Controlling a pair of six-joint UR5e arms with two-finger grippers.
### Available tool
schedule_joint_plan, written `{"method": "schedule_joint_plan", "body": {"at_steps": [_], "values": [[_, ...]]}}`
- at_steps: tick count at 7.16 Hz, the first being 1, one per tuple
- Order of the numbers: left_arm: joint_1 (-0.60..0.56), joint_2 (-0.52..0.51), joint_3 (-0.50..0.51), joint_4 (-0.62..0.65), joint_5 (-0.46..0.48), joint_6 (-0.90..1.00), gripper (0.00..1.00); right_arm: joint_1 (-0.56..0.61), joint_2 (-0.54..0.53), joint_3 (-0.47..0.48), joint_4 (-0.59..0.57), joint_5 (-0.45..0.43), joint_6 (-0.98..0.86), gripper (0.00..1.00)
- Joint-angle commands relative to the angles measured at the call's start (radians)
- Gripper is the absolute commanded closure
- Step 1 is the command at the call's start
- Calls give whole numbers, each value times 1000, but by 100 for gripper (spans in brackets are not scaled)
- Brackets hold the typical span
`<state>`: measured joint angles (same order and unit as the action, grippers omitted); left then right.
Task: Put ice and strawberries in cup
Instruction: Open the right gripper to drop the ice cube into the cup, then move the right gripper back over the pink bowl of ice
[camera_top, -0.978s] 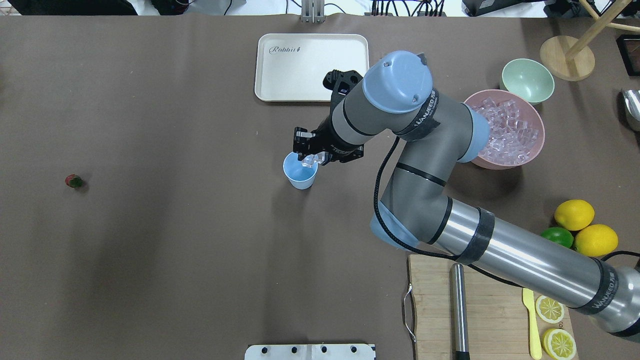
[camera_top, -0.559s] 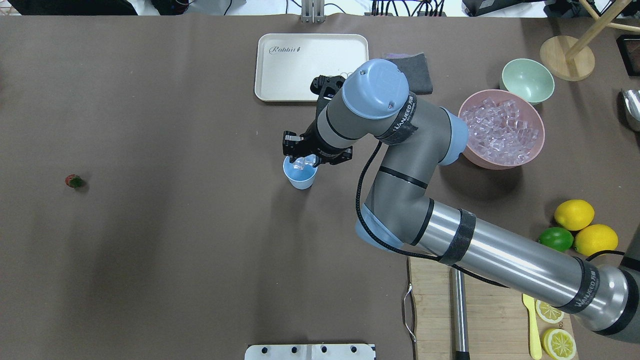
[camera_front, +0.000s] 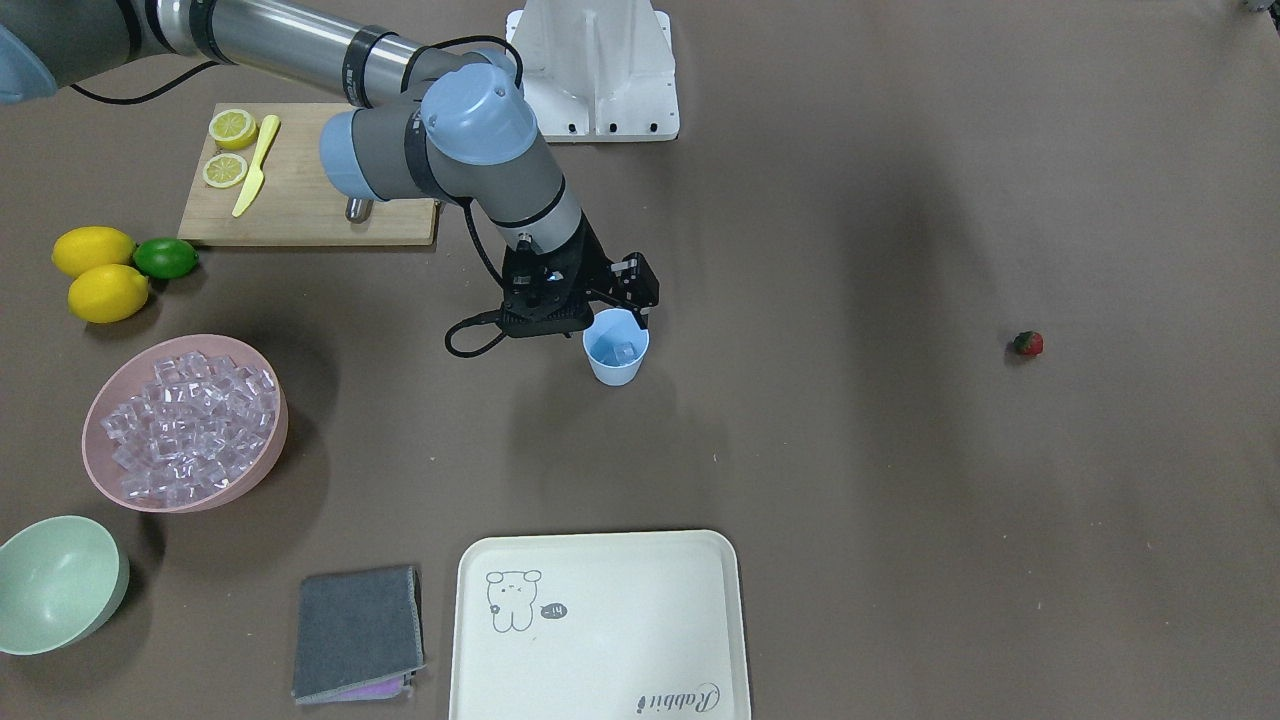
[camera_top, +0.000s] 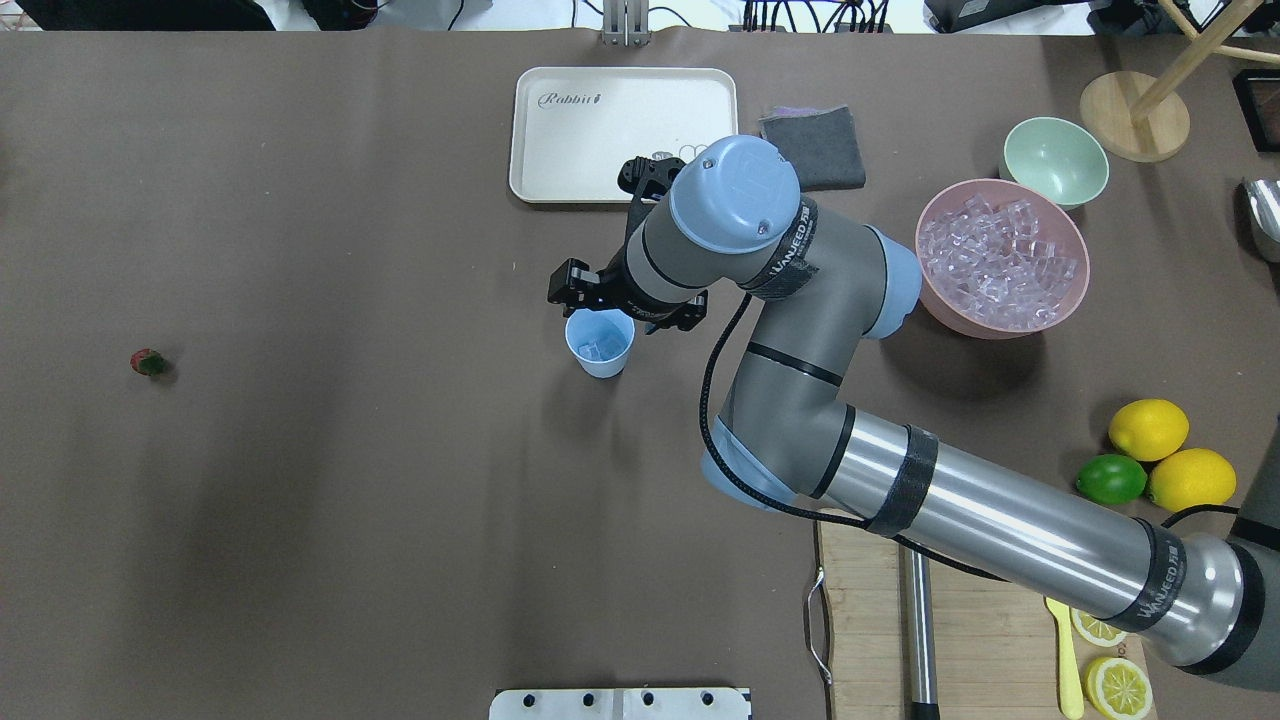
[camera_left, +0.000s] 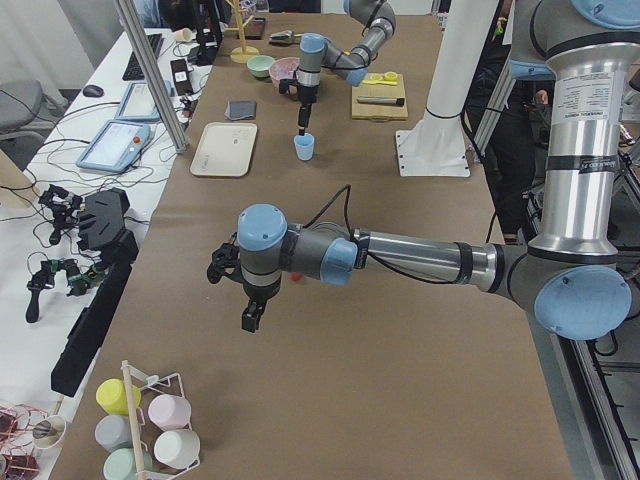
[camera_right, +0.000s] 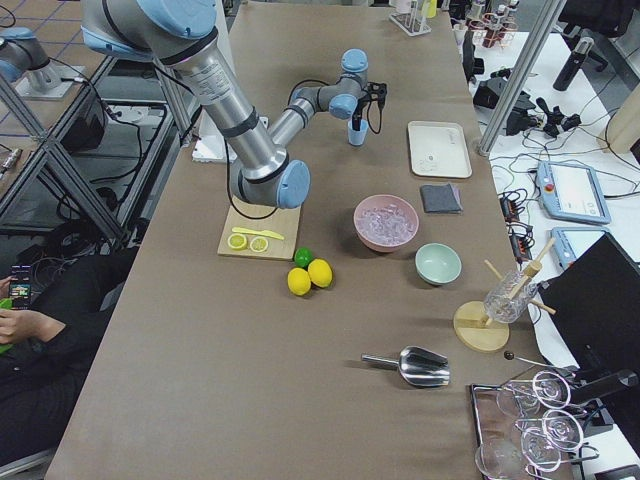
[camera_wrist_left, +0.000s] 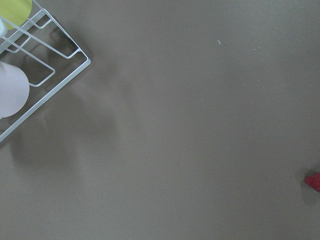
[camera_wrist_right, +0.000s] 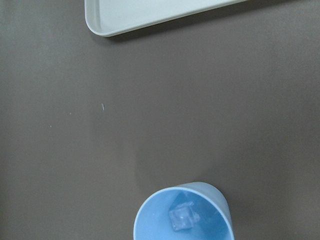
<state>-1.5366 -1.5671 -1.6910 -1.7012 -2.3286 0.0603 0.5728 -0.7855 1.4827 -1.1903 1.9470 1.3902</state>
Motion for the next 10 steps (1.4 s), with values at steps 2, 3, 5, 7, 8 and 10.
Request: {"method": "schedule_joint_plan", "body": {"at_steps": [2, 3, 5, 7, 8, 10], "values": [[1, -2, -1, 0, 0, 0, 2, 74, -9, 69, -59, 147, 7, 1], [1, -2, -3, 0, 0, 0, 2, 131, -30, 133, -178, 211, -25, 1], [0, 1, -7, 0, 0, -3, 2, 211, -108, 218, -342, 230, -114, 1], [1, 4, -10, -2, 0, -7, 2, 324, -265, 307, -414, 231, -301, 1], [0, 4, -12, -2, -2, -8, 2, 361, -281, 307, -486, 225, -424, 1], [1, 5, -15, -2, -3, -8, 2, 384, -284, 306, -702, 175, -610, 1]]}}
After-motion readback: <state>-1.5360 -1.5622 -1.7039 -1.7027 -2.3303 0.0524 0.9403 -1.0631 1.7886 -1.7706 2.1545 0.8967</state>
